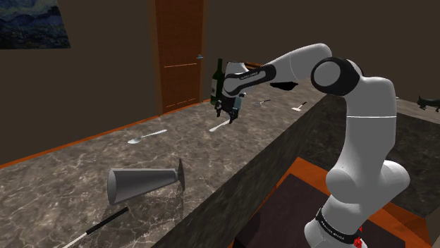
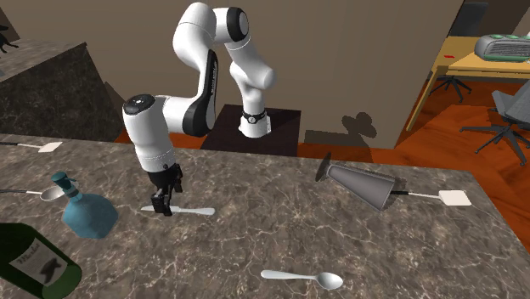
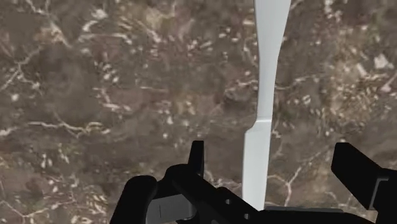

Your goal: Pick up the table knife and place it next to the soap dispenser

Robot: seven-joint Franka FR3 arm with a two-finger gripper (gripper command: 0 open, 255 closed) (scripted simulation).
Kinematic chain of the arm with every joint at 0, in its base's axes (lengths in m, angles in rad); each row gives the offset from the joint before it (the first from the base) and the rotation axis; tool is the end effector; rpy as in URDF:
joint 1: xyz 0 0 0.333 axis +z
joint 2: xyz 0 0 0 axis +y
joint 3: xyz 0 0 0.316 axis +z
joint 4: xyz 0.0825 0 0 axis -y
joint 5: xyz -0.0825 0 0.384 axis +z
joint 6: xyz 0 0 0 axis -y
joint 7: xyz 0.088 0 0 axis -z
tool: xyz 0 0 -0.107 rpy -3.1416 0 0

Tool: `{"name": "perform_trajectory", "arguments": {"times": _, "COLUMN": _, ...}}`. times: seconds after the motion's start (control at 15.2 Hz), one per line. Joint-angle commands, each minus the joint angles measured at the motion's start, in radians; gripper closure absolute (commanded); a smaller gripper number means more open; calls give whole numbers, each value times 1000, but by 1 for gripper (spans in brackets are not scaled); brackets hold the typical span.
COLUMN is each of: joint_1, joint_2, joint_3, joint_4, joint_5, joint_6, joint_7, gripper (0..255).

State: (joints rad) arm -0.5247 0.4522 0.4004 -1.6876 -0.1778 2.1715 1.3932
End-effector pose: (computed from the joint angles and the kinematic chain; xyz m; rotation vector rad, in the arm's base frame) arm 0.6608 -0.1190 0.3598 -2.2928 2.0603 -0.0704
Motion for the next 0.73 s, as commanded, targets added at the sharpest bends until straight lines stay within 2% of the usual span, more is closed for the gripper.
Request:
{"name": "perform_trajectory", "arguments": {"times": 0.0, "joint_1": -5, "joint_2": -24, "joint_3": 6, "joint_4": 16, "joint_5": 12, "joint_6": -39, "joint_7": -8, "gripper": 0}}
{"name": "perform_trajectory", "arguments": {"times": 0.13, "joint_1": -10, "joint_2": -50, "joint_3": 12, "joint_4": 39, "joint_5": 25, "joint_6": -86, "joint_7": -16, "gripper": 0}}
{"name": "perform_trajectory", "arguments": {"times": 0.66, "joint_1": -10, "joint_2": -50, "joint_3": 12, "joint_4": 39, "joint_5": 25, "joint_6": -86, "joint_7": -16, "gripper": 0}}
